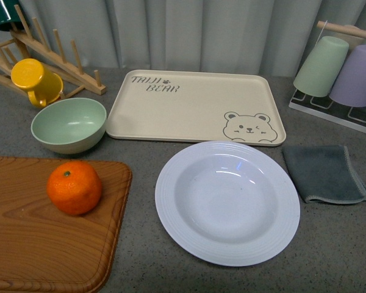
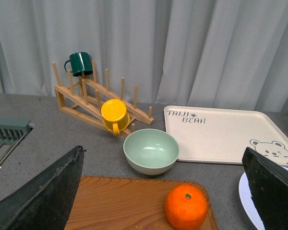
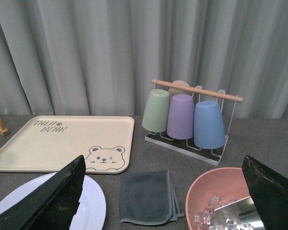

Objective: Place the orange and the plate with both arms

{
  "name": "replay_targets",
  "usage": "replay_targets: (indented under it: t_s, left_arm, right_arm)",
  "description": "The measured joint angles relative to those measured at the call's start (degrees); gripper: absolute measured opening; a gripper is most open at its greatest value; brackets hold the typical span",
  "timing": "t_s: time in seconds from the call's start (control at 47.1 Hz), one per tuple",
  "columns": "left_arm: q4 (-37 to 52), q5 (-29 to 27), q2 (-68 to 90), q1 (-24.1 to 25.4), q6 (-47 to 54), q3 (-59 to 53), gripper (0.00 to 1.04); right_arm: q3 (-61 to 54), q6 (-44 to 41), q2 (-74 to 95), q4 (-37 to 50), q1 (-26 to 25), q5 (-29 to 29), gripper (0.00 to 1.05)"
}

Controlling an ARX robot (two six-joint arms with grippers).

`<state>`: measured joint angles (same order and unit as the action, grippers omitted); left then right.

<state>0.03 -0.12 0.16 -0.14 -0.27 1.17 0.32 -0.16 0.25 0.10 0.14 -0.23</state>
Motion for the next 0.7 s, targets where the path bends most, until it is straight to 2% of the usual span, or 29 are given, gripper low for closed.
replay_targets:
  t_s: [0.701]
  left_arm:
    - [0.0, 0.0, 0.0, 0.0, 0.0, 0.0, 0.98]
  right_arm:
    - [0.0, 0.0, 0.0, 0.0, 0.0, 0.0, 0.96]
